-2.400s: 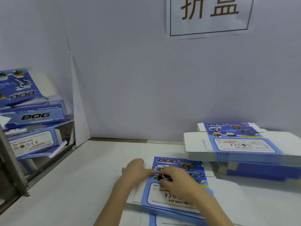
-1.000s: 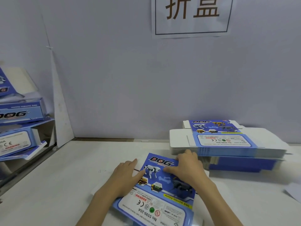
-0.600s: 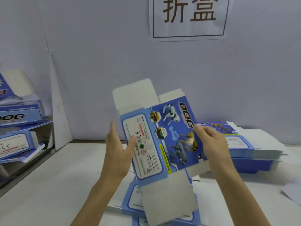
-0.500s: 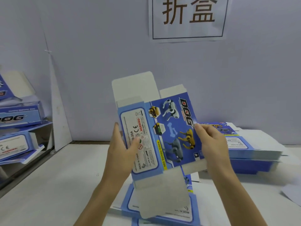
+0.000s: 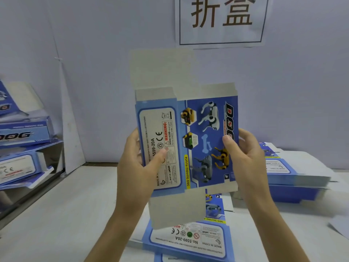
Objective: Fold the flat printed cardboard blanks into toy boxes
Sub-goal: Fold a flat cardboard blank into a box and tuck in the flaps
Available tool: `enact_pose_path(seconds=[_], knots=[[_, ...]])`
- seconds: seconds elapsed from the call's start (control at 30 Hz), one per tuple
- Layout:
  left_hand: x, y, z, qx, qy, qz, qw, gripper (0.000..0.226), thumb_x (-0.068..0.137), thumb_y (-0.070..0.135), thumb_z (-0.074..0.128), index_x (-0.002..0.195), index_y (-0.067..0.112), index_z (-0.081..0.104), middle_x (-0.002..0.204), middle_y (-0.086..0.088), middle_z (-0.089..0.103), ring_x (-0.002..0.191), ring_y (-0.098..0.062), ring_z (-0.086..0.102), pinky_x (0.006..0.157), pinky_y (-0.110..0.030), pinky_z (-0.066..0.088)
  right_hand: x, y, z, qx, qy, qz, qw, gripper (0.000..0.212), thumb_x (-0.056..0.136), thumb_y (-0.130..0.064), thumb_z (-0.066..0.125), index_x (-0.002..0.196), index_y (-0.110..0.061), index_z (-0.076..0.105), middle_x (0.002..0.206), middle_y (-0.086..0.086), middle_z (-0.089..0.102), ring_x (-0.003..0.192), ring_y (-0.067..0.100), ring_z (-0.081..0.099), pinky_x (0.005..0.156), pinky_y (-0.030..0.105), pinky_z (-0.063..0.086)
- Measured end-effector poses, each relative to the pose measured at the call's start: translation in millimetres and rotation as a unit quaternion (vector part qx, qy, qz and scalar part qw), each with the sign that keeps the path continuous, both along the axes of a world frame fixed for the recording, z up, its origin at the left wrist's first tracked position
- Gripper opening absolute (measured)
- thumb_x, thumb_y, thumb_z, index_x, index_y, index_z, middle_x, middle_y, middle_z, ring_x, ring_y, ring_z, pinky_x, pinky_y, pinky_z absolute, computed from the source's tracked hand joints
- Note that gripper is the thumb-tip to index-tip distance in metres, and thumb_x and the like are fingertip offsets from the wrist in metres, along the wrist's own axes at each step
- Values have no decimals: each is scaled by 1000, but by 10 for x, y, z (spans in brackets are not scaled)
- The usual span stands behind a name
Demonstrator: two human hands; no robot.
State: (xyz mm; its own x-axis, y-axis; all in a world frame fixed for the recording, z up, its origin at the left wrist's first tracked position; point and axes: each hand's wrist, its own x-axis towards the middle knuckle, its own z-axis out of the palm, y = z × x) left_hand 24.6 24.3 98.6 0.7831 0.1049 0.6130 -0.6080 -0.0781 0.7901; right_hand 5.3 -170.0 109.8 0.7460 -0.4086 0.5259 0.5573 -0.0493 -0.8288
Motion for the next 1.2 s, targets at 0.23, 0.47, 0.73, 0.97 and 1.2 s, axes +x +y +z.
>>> enact_pose_path(seconds=[0.23, 0.47, 0.73, 0.97, 1.2], knots=[[-28, -58, 16, 3, -8, 8, 1000, 80, 78, 38, 66, 148, 31, 29, 123, 14, 60, 105, -1, 62, 71, -21, 58, -22, 64, -27, -30, -13, 43, 999, 28, 91, -19, 62, 115, -32, 55, 99, -11, 71, 89, 6, 70, 57, 19, 55], [-101, -167, -13, -8, -13, 23, 1000, 111, 60, 52, 70, 150, 41, 6, 142, 18, 39, 129, -2, 43, 90, -21, 52, -21, 215, -54, -59, -40, 17, 997, 57, 78, -35, 67, 131, -34, 46, 113, -17, 62, 101, -3, 63, 65, 12, 53], [-98, -188, -26, -5, -14, 36, 999, 119, 57, 54, 73, 151, 38, 1, 145, 21, 30, 132, 4, 34, 85, 2, 39, -25, 289, -69, -72, -46, 15, 996, 61, 74, -43, 73, 126, -47, 42, 119, -26, 54, 102, -17, 55, 67, -1, 44], [-162, -267, -20, -14, -12, -18, 1000, 121, 58, 43, 83, 152, 35, 7, 145, 7, 40, 131, -10, 46, 100, -39, 49, -32, 356, -75, -59, -39, 74, 995, 63, 68, -47, 76, 122, -48, 44, 120, -11, 61, 109, 7, 63, 80, 28, 58], [-207, -218, -19, -31, 29, -149, 988, 93, 71, 35, 75, 148, 33, 23, 129, 11, 60, 115, -11, 62, 85, -33, 57, -29, 420, -111, -85, 12, 140, 986, 81, 69, -62, 69, 141, -43, 35, 124, -19, 60, 110, -1, 61, 78, 18, 55]])
